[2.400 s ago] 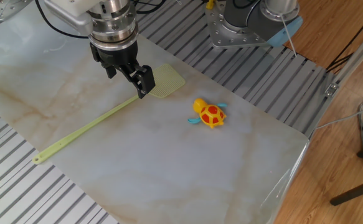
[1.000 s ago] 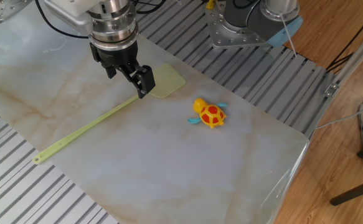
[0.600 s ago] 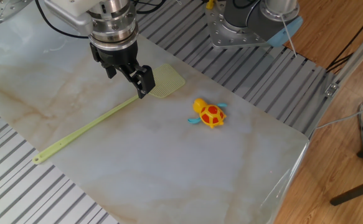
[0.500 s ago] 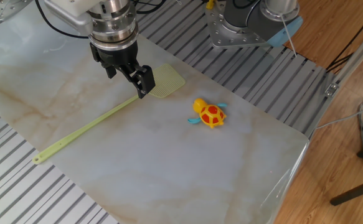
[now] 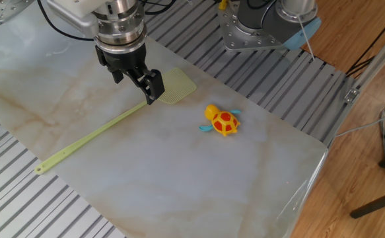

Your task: Swat with a flyswatter

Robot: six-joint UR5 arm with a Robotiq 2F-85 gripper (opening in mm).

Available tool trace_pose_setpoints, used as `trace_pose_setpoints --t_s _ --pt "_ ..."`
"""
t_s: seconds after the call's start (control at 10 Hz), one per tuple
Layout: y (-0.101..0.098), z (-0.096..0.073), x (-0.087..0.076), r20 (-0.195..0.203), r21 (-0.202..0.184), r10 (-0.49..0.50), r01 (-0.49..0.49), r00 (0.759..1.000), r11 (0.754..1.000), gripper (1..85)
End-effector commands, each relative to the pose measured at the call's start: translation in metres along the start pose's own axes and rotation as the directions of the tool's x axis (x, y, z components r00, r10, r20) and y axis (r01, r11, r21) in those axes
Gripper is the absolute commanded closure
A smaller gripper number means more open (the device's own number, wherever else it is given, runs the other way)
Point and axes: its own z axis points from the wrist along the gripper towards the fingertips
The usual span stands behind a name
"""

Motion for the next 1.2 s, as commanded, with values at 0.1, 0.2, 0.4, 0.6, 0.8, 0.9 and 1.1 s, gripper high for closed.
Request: trace_pose_setpoints --t_s 0.1,0.2,0.4,0.6,0.8,0.9,1.1 --pt "0.0026 -0.0128 -0.0806 0.312 -0.013 0.057 -0.055 0.948 0.998 84.3" --pt "0.002 -0.0132 -0.0811 0.316 -0.008 0.054 -0.054 0.947 0.999 84.3" --pt "0.0019 -0.0132 -0.0815 0.317 -0.006 0.05 -0.051 0.947 0.999 84.3" --pt "0.002 -0.0133 -0.0815 0.317 -0.006 0.05 -0.051 0.947 0.999 84.3" --pt "0.002 -0.0132 -0.0812 0.316 -0.006 0.052 -0.052 0.947 0.999 84.3" --pt "0.0021 -0.0132 -0.0813 0.316 -0.007 0.053 -0.054 0.947 0.999 84.3" --pt "0.0021 -0.0131 -0.0809 0.314 -0.007 0.056 -0.057 0.948 0.998 84.3"
